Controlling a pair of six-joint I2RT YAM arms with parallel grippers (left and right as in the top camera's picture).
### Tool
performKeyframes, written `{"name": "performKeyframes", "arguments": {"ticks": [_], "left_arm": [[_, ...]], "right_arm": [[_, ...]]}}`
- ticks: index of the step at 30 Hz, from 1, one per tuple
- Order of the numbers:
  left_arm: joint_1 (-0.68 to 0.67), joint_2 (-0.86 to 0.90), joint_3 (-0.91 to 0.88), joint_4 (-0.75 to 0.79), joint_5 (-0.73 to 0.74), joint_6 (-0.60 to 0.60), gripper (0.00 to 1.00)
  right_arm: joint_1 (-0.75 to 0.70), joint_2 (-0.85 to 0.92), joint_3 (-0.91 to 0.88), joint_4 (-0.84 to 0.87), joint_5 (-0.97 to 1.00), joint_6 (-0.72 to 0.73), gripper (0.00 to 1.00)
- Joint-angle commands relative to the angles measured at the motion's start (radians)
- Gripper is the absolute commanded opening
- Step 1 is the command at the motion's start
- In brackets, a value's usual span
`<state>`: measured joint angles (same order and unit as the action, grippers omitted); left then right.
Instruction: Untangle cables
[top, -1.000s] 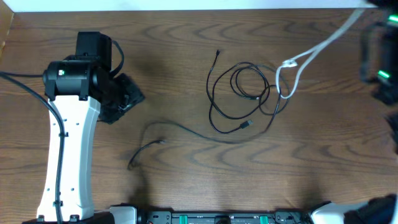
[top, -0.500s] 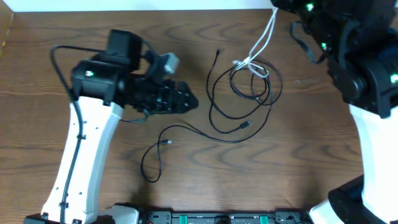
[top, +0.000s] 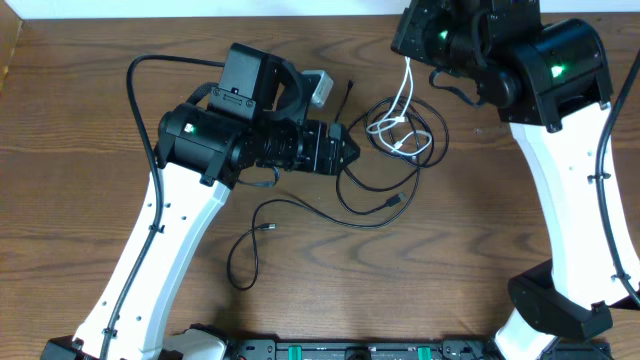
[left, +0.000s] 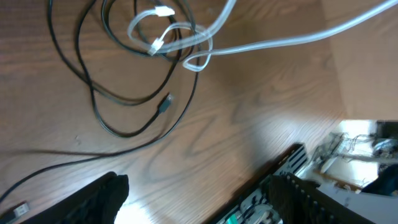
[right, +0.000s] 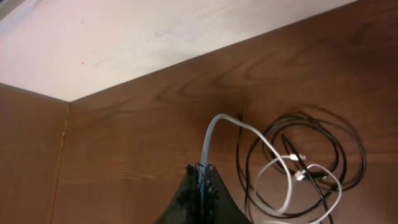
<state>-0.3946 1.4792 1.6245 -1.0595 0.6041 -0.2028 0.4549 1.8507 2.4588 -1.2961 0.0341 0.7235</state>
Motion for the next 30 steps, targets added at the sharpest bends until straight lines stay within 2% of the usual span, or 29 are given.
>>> {"name": "performKeyframes", "arguments": {"ticks": [1, 4, 11, 19, 28, 30], "left_arm": [[0.000, -0.010, -0.003, 0.039, 0.087, -0.061, 0.78], [-0.003, -0.010, -0.003, 0.100, 0.163, -0.061, 0.75], [-0.043, -0.010, -0.003, 0.212, 0.162, -0.061, 0.74], [-0.070, -0.010, -0.003, 0.337, -0.058, -0.061, 0.75], [-0.070, -0.010, -0.003, 0.425, -0.089, -0.061, 0.74], [-0.070, -0.010, -0.003, 0.422, -0.104, -0.061, 0.66]], "right_arm": [[-0.003, -0.012, 0.007, -0.015, -0.035, 0.070, 0.01], [-0.002, -0.012, 0.006, -0.037, -0.042, 0.164, 0.04], [-0.003, -0.012, 0.006, -0.032, -0.042, 0.208, 0.02], [-0.002, -0.012, 0.006, -0.032, -0.163, 0.228, 0.02], [-0.003, -0.012, 0.006, -0.032, -0.290, 0.275, 0.02], [-0.003, -0.012, 0.006, -0.032, -0.291, 0.276, 0.01]]}}
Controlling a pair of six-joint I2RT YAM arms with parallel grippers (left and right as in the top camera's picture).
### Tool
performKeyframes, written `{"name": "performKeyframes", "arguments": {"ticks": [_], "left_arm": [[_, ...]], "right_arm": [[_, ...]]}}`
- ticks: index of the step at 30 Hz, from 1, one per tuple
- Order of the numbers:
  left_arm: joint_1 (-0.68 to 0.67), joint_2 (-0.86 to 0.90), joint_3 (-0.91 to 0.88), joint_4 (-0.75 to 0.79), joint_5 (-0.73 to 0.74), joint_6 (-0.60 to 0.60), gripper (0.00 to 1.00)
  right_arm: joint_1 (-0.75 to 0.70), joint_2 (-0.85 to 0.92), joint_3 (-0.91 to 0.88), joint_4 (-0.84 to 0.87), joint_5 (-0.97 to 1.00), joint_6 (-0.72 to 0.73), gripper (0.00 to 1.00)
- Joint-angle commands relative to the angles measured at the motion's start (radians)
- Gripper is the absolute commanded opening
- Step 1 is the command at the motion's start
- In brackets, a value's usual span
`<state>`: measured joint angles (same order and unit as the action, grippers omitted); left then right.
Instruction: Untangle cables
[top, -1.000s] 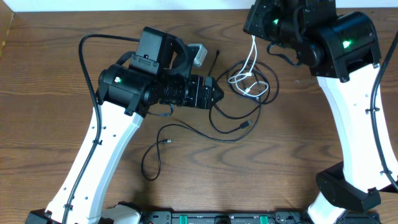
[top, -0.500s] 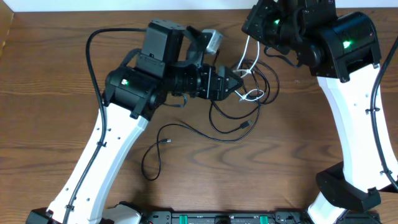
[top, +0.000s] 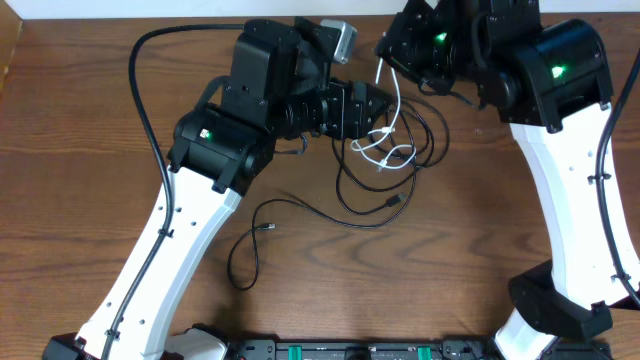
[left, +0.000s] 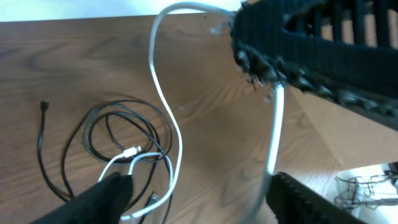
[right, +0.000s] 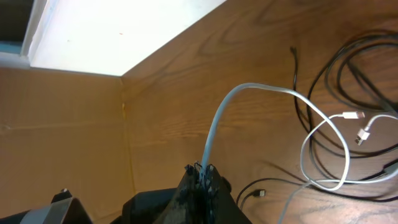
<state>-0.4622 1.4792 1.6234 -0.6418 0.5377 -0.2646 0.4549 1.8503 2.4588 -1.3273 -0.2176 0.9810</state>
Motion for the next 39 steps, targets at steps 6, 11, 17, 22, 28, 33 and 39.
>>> {"name": "performKeyframes", "arguments": {"ticks": [6, 11, 17, 22, 28, 33, 39], "left_arm": [[-0.002, -0.009, -0.002, -0.012, -0.037, 0.000, 0.37], [-0.002, -0.009, -0.002, -0.011, -0.037, 0.000, 0.08], [-0.001, -0.039, 0.017, -0.007, -0.047, -0.026, 0.08], [-0.001, -0.114, 0.088, -0.006, -0.135, -0.026, 0.08], [-0.001, -0.220, 0.112, -0.005, -0.224, -0.018, 0.07], [-0.001, -0.285, 0.112, -0.004, -0.273, -0.002, 0.07], [-0.001, -0.322, 0.112, -0.008, -0.438, -0.003, 0.07]], "right_arm": [[-0.016, -0.011, 0.006, 0.009, -0.040, 0.044, 0.02], [-0.024, -0.011, 0.006, -0.002, -0.034, 0.042, 0.02], [-0.038, -0.011, 0.006, -0.034, 0.195, -0.085, 0.03], [-0.078, -0.011, 0.006, -0.125, 0.406, -0.089, 0.21], [-0.135, -0.011, 0.006, -0.207, 0.504, -0.089, 0.61], [-0.154, -0.007, -0.008, -0.263, 0.490, -0.152, 0.75], [-0.140, 0.001, -0.089, -0.291, 0.382, -0.304, 0.89]]}}
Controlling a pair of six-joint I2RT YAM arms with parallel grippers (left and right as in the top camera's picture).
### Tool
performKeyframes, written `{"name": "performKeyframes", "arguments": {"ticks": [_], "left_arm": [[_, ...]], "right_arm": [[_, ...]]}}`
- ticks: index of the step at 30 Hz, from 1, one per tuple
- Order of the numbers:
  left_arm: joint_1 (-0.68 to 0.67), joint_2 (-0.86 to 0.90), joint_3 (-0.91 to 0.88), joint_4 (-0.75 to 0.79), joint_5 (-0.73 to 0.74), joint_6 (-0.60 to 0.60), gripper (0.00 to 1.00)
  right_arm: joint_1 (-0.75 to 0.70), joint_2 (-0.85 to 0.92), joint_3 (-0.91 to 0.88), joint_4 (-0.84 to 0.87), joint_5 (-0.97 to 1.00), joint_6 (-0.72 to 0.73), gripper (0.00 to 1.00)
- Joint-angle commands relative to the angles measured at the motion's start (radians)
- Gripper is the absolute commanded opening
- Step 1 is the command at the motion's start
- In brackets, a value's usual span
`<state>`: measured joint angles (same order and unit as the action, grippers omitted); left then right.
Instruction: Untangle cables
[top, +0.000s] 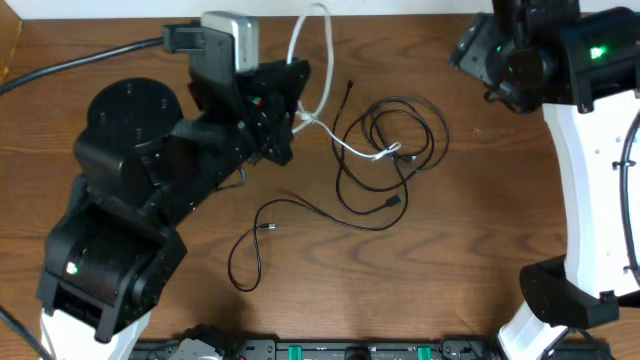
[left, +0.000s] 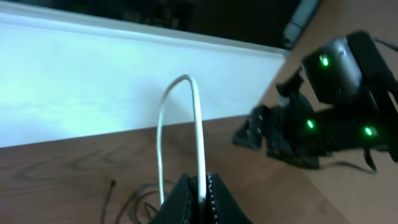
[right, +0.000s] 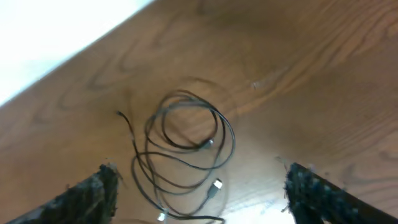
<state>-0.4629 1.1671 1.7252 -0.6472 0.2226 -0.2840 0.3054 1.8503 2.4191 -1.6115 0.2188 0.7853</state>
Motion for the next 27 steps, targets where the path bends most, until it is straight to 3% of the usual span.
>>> {"name": "performKeyframes", "arguments": {"ticks": [1, 3, 7, 13, 27], "left_arm": [[0.000, -0.014, 0.010, -0.008, -0.146, 0.016, 0.08], [0.000, -0.021, 0.010, -0.018, -0.181, 0.016, 0.08], [0.000, -0.042, 0.023, 0.027, -0.190, -0.046, 0.07], [0.000, -0.045, 0.031, 0.080, -0.186, -0.117, 0.07], [0.002, -0.035, 0.031, 0.204, -0.210, -0.114, 0.08]], "right_arm": [[0.011, 0.001, -0.067, -0.007, -0.066, -0.116, 0.90], [0.011, 0.001, -0.115, -0.006, -0.079, -0.118, 0.98], [0.010, 0.001, -0.229, 0.023, -0.128, -0.124, 0.99], [0.021, 0.001, -0.425, 0.168, -0.469, -0.357, 0.99], [0.111, 0.001, -0.804, 0.405, -0.704, -0.391, 0.98]]}}
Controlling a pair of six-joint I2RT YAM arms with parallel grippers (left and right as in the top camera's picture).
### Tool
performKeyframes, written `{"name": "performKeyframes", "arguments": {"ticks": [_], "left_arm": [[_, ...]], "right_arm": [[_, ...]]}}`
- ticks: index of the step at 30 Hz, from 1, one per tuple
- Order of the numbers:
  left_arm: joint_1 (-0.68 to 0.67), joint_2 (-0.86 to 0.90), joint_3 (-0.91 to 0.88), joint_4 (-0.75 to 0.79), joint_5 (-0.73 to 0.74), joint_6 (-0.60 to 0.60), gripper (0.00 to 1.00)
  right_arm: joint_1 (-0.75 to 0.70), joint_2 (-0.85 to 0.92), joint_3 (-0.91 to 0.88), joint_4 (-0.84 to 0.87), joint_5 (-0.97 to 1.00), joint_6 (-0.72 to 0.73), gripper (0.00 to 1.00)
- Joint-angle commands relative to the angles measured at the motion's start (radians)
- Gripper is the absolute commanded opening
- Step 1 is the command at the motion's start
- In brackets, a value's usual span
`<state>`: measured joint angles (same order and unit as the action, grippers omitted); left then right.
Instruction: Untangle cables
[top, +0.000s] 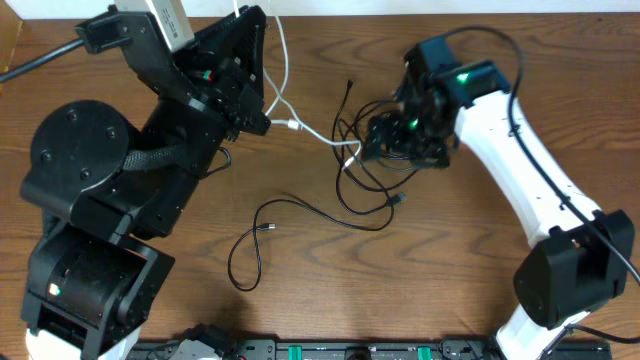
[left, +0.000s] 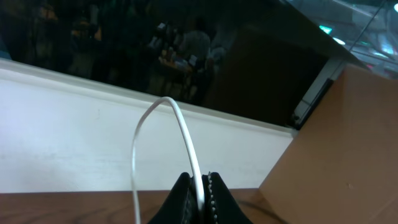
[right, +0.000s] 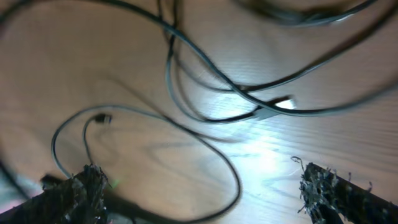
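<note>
My left gripper (left: 200, 182) is shut on a white cable (left: 180, 124), which loops above its tips. From overhead the white cable (top: 283, 100) hangs from the raised left arm and trails right to the edge of a tangle of black cables (top: 395, 160). My right gripper (right: 205, 186) is open, low over the tangle, its fingers (right: 336, 193) wide apart over black cable loops (right: 205, 118) and a plug (right: 280, 104). From overhead the right gripper (top: 388, 135) sits on the tangle's top left.
A separate black cable (top: 262, 232) lies curled on the wooden table (top: 470, 290) left of centre, nearer the front. A white wall strip (left: 74, 137) runs along the table's far edge. The big left arm body (top: 120, 180) fills the left side.
My right arm, which was high at the back right, is now down with its open gripper on the black tangle. The left gripper holds the white cable higher and further left.
First my right gripper held the white cable up from the tangle while the left was open nearby. Then the open left gripper was beside the right one at the cable. Later the left was shut on it and the right open. Now the right is at the tangle.
</note>
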<state>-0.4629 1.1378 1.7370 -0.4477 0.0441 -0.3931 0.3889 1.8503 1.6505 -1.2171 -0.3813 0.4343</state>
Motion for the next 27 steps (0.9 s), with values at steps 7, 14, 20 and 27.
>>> {"name": "performKeyframes", "arguments": {"ticks": [7, 14, 20, 27], "left_arm": [[0.003, -0.008, 0.019, -0.010, -0.068, 0.008, 0.07], [0.003, -0.019, 0.019, -0.025, -0.371, 0.113, 0.07], [0.017, -0.024, 0.019, -0.044, -0.633, 0.108, 0.08], [0.016, -0.033, 0.019, -0.024, -0.459, -0.106, 0.08]], "right_arm": [[0.078, 0.001, -0.050, -0.007, -0.100, -0.171, 0.99], [0.113, 0.001, -0.098, -0.066, -0.088, -0.305, 0.91], [0.114, 0.001, -0.135, -0.120, -0.088, -0.409, 0.91], [0.155, 0.001, -0.140, -0.087, -0.167, -0.410, 0.94]]}}
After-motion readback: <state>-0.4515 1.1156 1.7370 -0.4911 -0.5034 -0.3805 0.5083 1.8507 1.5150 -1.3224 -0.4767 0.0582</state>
